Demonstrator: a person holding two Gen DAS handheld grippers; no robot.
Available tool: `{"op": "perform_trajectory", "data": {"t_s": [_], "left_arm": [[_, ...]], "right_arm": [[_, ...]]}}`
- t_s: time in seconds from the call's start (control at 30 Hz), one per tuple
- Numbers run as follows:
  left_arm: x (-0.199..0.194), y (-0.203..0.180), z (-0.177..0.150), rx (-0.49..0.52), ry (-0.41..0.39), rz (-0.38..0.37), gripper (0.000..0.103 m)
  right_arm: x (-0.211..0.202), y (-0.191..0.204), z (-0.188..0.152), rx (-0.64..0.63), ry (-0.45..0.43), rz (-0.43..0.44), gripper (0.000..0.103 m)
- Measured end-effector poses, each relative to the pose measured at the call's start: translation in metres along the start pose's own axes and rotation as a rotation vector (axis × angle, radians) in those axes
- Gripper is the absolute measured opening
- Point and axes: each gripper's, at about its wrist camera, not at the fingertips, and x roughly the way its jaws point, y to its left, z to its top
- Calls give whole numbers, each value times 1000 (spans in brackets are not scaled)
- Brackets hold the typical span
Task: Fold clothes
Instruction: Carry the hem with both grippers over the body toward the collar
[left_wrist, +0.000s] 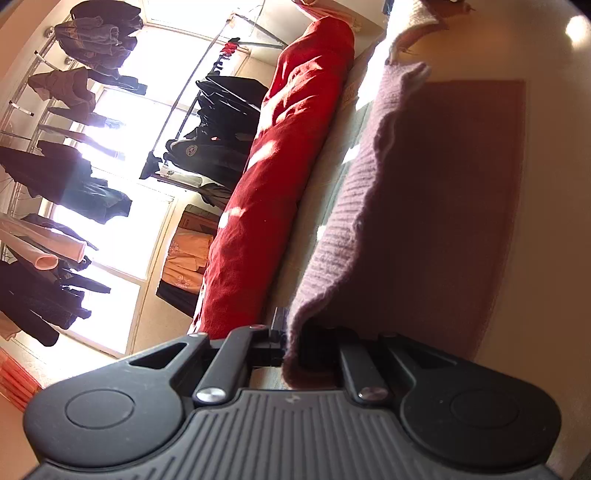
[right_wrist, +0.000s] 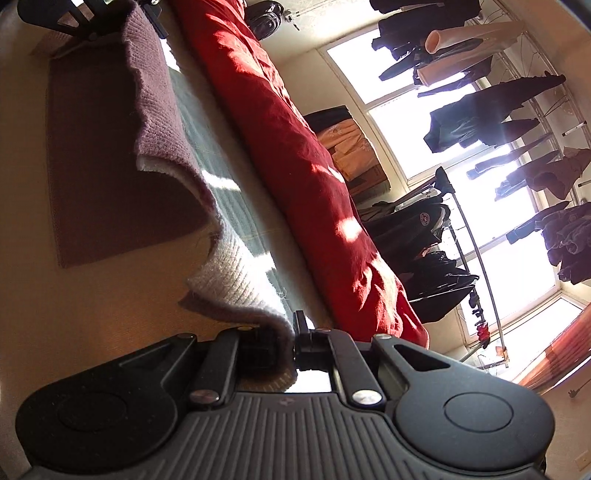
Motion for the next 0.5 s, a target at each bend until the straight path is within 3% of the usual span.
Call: {"op": "perform_trajectory", "data": {"t_s": [0.27, 0.3, 0.4, 0.5], "left_arm": [[26, -5, -5, -37, 22, -49, 7], [27, -5, -7, -47, 27, -61, 13], [29, -8, -10, -68, 32, -90, 14], [22, -7, -11, -59, 28, -97, 15]], "right_arm": [[39, 8, -6, 22, 33, 51, 11], [43, 10, -7, 28, 39, 61, 13], [49, 16, -12, 44, 51, 76, 32], [48, 12, -16, 79, 54, 111, 40]]}}
